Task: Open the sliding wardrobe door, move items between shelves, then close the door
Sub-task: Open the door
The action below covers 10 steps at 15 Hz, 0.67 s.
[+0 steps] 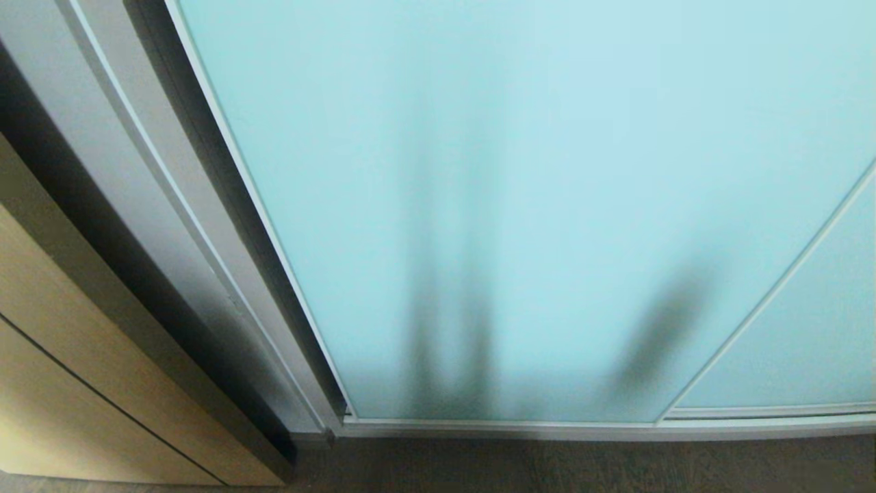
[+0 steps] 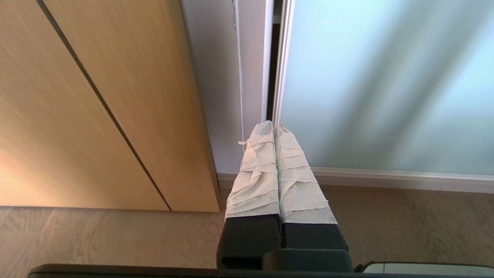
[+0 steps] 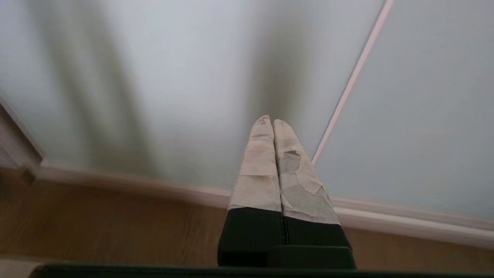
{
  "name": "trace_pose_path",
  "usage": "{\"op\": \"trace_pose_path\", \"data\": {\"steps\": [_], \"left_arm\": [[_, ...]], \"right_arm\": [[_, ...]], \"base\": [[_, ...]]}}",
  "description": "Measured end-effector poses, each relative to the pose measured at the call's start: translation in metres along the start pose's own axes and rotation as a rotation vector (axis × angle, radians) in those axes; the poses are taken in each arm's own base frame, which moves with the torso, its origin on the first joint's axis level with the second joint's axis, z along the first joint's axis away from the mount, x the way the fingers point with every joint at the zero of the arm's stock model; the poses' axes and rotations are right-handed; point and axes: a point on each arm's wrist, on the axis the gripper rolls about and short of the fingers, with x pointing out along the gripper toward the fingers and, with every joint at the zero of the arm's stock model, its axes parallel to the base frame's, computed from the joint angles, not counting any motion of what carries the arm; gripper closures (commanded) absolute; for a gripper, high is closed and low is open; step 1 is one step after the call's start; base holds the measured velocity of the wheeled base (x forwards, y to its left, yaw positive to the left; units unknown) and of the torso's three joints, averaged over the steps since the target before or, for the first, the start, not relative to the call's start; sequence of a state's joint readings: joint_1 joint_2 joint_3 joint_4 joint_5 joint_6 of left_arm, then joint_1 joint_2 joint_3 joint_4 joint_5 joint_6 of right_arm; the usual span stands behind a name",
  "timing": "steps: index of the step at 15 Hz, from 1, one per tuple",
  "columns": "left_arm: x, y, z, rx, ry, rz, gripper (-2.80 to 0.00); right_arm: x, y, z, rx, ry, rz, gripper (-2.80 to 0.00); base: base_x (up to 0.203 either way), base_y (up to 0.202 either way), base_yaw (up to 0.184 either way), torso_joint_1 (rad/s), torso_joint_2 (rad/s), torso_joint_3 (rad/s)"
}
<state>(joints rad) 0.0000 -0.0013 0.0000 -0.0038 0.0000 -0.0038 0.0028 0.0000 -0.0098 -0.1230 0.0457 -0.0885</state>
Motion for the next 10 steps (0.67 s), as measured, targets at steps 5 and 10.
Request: {"op": "trace_pose_path", "data": {"steps": [5,10], "left_arm": [[0.0000,0.0000,0.0000,-0.001,0.000,0.000,0.00],[0.0000,0.0000,0.0001,0.000,-0.001,0.000,0.00]], "right_arm": [[0.0002,0.0001,-0.0029,0.025,0.011,-0.008,0.00],[0.0003,0.0000,-0.0031,0.028,0.011,-0.010,0.00]], "base": [[0.000,0.000,0.000,0.000,0.00,0.000],[0.000,0.000,0.000,0.000,0.00,0.000]]}}
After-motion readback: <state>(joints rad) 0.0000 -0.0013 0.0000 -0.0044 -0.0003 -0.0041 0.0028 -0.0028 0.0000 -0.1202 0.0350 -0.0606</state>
